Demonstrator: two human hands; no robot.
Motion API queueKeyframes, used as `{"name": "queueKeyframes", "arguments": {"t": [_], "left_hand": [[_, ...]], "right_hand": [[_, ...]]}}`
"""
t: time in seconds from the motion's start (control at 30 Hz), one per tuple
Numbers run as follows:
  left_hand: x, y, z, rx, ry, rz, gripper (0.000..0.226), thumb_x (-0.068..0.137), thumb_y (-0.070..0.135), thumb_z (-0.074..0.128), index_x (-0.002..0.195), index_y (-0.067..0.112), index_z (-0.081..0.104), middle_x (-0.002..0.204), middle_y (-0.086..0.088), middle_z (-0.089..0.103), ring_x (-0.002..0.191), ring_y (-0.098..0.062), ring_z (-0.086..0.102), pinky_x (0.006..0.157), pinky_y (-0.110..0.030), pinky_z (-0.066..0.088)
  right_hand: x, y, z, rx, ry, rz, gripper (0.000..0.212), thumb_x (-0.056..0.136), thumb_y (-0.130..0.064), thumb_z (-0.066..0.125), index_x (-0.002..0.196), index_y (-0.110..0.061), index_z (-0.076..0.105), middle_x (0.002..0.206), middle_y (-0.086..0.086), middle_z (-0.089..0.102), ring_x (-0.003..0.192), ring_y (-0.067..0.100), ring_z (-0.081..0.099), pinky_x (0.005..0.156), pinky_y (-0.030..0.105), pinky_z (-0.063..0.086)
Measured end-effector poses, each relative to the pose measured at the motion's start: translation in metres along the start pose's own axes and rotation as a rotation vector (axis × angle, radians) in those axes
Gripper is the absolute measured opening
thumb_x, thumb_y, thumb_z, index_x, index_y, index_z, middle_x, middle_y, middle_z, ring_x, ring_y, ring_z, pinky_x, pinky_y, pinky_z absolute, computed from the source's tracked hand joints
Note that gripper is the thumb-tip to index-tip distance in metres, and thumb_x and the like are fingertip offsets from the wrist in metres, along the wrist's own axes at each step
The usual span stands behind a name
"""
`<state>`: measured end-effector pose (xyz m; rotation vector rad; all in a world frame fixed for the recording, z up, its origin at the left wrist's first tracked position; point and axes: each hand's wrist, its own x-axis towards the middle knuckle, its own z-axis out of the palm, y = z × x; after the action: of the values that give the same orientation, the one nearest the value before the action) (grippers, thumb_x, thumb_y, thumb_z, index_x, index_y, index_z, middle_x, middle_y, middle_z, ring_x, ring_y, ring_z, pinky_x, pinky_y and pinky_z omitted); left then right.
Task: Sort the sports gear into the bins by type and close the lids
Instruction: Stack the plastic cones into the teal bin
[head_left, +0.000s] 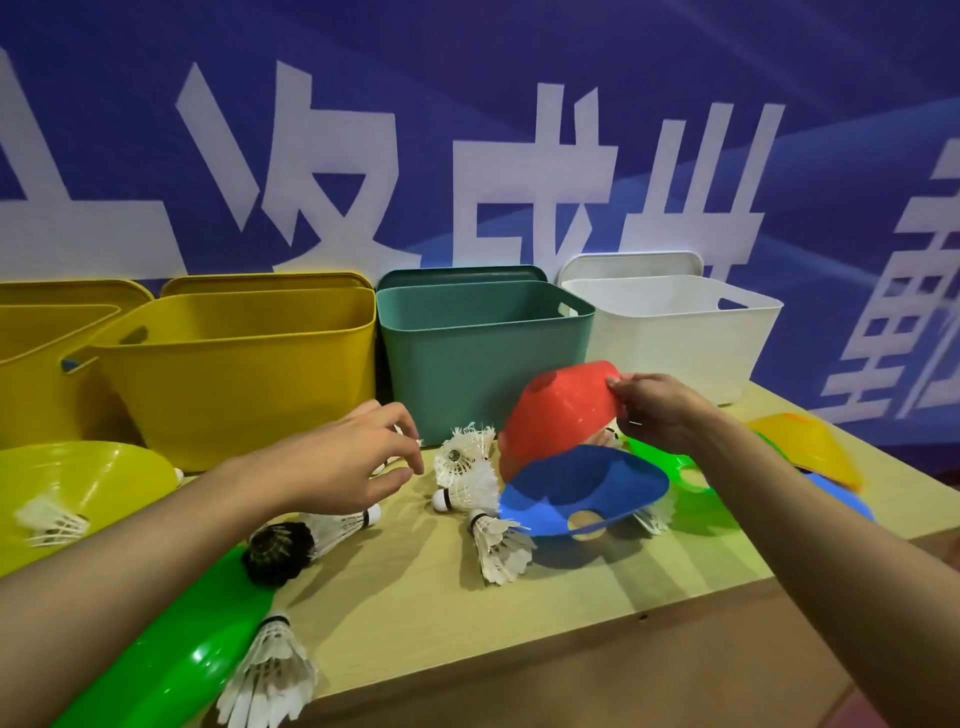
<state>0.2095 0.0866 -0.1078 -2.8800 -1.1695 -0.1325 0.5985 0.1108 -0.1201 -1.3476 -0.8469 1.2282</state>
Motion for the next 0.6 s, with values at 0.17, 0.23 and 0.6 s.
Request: {"name": "queueKeyframes", "arguments": {"t": [0.17,0.23,0.6], "left_hand": [[-0.008,-0.003,-0.001,-0.006,0.010,0.000,0.020,0.102,0.049,0.046,0.113,0.048,0.062,0.123,0.026,0.038,0.117,0.004,0.035,0.098,-0.033,0.046],[-0.011,-0.005,-0.001,0.001,0.000,-0.010,0.021,0.102,0.049,0.046,0.114,0.047,0.063,0.122,0.026,0.038,0.117,0.004,0.035,0.099,-0.031,0.044],[-0.031,-0.028,-0.002,0.005,0.010,-0.054,0.022,0.102,0.050,0.047,0.115,0.045,0.064,0.121,0.024,0.044,0.112,0.005,0.034,0.099,-0.024,0.038]], "right_hand": [[-0.024,-0.033,0.009,0.229,-0.116,-0.037,0.009,0.100,-0.016,0.058,0.091,-0.016,0.058,0.070,-0.002,0.045,0.056,0.006,0.037,0.045,0.014,0.040],[-0.032,-0.056,0.020,0.325,-0.120,-0.066,0.008,0.099,-0.017,0.060,0.091,-0.015,0.061,0.067,-0.002,0.048,0.055,0.005,0.037,0.044,0.011,0.039],[0.012,-0.094,0.097,-0.047,-0.077,-0.101,0.025,0.102,-0.027,0.060,0.105,-0.002,0.060,0.085,0.011,0.067,0.067,0.017,0.068,0.057,0.024,0.059]]}}
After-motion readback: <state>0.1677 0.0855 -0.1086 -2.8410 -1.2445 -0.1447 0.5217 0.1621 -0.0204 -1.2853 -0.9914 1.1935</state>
